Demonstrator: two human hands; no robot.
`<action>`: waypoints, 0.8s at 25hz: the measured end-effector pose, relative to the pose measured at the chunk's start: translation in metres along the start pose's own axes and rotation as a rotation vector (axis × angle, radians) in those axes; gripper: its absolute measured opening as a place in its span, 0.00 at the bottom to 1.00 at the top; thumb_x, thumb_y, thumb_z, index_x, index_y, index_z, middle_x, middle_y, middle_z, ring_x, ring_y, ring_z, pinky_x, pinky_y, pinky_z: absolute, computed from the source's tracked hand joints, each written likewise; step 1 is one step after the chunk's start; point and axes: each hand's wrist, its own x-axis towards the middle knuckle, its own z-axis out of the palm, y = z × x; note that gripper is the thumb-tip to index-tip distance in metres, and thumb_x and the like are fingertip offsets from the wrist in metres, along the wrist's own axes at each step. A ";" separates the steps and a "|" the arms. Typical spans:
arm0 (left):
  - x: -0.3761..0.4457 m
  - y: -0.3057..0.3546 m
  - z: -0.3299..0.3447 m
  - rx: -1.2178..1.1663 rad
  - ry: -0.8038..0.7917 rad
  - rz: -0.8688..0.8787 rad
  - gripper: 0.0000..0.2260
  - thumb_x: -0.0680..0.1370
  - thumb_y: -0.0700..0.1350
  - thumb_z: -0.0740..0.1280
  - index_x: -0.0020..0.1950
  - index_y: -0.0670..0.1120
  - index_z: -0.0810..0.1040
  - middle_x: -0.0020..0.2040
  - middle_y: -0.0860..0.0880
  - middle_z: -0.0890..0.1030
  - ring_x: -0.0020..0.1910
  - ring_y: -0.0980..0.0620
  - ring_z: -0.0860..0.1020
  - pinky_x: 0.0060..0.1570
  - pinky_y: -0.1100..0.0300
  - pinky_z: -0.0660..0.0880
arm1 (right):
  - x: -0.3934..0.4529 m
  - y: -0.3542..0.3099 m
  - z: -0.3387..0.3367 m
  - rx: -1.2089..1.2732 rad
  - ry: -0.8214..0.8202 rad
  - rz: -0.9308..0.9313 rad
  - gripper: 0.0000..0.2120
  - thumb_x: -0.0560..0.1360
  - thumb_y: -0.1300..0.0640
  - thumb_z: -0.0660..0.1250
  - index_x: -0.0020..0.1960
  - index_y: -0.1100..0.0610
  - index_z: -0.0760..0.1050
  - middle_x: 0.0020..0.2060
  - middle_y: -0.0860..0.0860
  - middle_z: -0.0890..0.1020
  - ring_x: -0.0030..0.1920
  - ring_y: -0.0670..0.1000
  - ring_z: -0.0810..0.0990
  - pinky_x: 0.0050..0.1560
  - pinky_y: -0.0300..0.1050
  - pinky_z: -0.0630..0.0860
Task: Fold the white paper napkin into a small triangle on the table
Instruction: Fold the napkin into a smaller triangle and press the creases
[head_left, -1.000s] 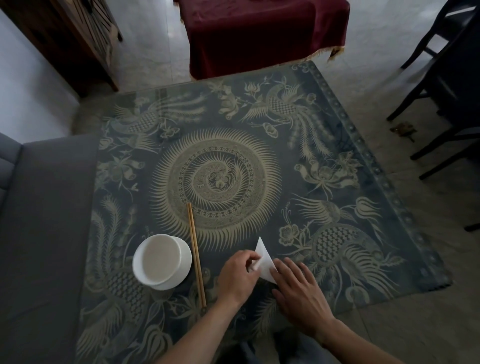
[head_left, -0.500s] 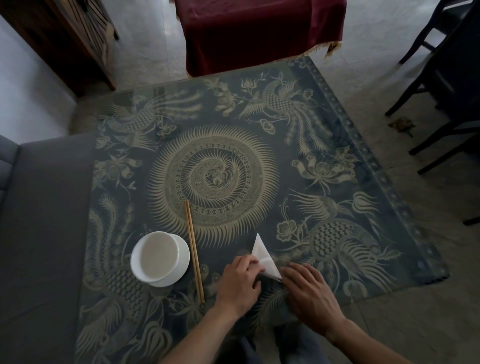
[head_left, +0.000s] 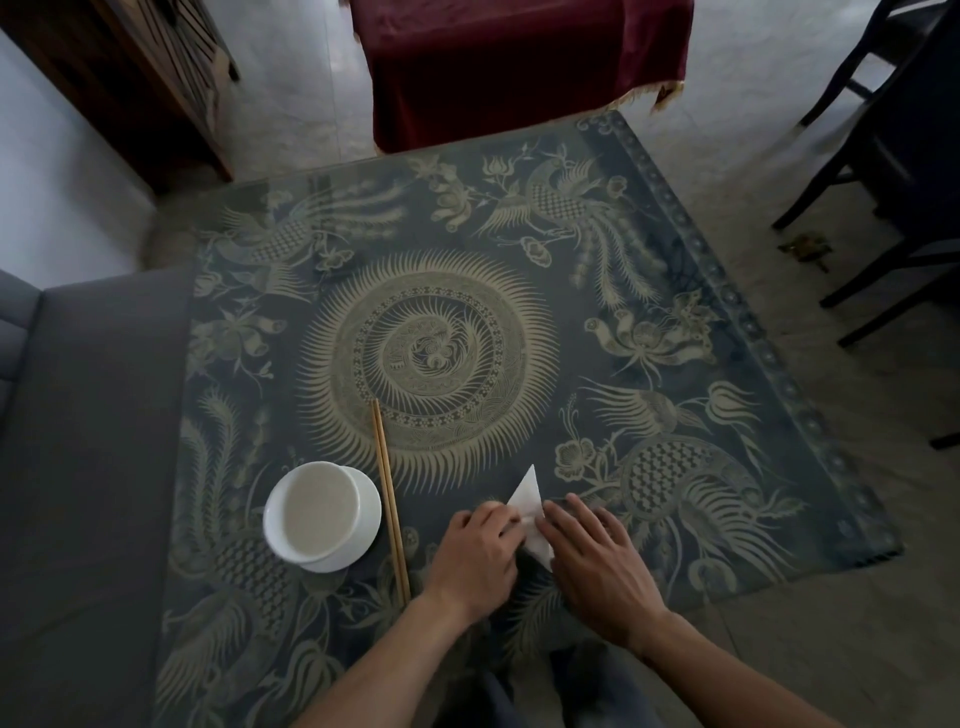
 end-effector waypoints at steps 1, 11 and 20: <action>0.002 -0.002 -0.003 0.009 0.000 0.007 0.16 0.76 0.46 0.61 0.63 0.49 0.74 0.64 0.50 0.75 0.66 0.48 0.69 0.61 0.50 0.70 | -0.002 -0.001 0.001 -0.001 -0.005 0.007 0.26 0.73 0.51 0.70 0.70 0.55 0.71 0.70 0.53 0.72 0.72 0.58 0.67 0.66 0.61 0.70; 0.014 0.011 -0.005 0.026 0.004 -0.075 0.19 0.81 0.54 0.51 0.67 0.48 0.71 0.64 0.49 0.73 0.66 0.48 0.68 0.61 0.51 0.69 | -0.008 -0.011 0.016 -0.006 0.062 -0.008 0.18 0.74 0.52 0.61 0.61 0.54 0.77 0.67 0.53 0.76 0.72 0.57 0.67 0.68 0.62 0.61; 0.027 -0.018 -0.016 0.056 -0.056 0.166 0.13 0.81 0.44 0.59 0.65 0.49 0.74 0.69 0.53 0.73 0.73 0.48 0.63 0.65 0.51 0.65 | 0.006 -0.001 0.011 0.107 0.074 0.116 0.27 0.72 0.59 0.65 0.71 0.57 0.69 0.73 0.53 0.69 0.75 0.56 0.61 0.72 0.60 0.61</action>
